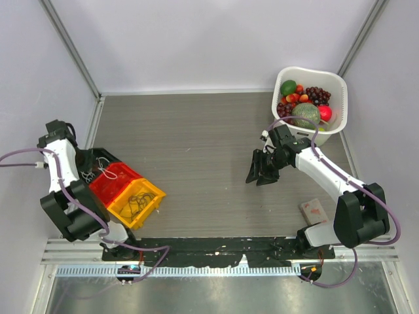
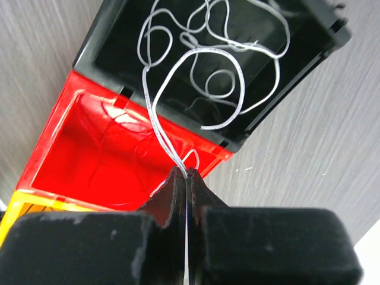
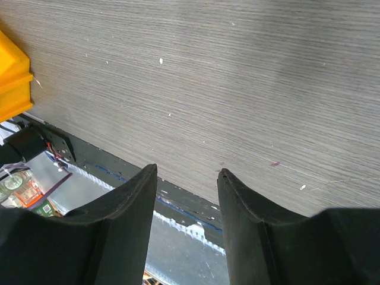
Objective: Untangle the cables
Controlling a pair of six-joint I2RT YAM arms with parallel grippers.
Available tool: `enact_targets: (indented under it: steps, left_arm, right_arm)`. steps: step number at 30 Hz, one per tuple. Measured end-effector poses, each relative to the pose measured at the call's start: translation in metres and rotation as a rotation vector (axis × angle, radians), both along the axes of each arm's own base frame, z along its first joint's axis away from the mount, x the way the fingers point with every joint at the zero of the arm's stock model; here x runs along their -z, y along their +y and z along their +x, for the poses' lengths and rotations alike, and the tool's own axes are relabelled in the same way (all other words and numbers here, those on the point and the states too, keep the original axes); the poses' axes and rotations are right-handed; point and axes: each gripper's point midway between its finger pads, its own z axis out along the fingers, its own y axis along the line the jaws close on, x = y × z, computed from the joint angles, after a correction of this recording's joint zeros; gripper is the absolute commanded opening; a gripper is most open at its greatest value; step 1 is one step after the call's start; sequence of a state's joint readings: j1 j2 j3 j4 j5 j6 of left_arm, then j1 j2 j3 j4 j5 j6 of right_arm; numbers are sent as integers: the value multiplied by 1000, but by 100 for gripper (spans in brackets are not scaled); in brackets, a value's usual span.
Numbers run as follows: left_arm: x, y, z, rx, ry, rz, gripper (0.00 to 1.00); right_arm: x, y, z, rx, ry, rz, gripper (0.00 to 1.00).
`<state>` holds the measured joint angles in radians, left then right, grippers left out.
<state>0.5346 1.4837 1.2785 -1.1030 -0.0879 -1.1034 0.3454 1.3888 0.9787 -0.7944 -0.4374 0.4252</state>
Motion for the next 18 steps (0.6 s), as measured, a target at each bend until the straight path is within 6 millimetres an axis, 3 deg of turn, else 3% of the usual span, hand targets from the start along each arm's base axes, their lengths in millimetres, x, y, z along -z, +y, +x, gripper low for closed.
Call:
enact_targets:
  steps: [7, 13, 18]
  left_arm:
    - [9, 33, 20, -23, -56, 38, 0]
    - [5, 58, 46, -2, -166, 150, 0]
    - [5, 66, 52, 7, -187, 191, 0]
  right_arm:
    - [0, 1, 1, 16, 3, 3, 50]
    - [3, 1, 0, 22, 12, 0, 50]
    - [3, 1, 0, 20, 13, -1, 50]
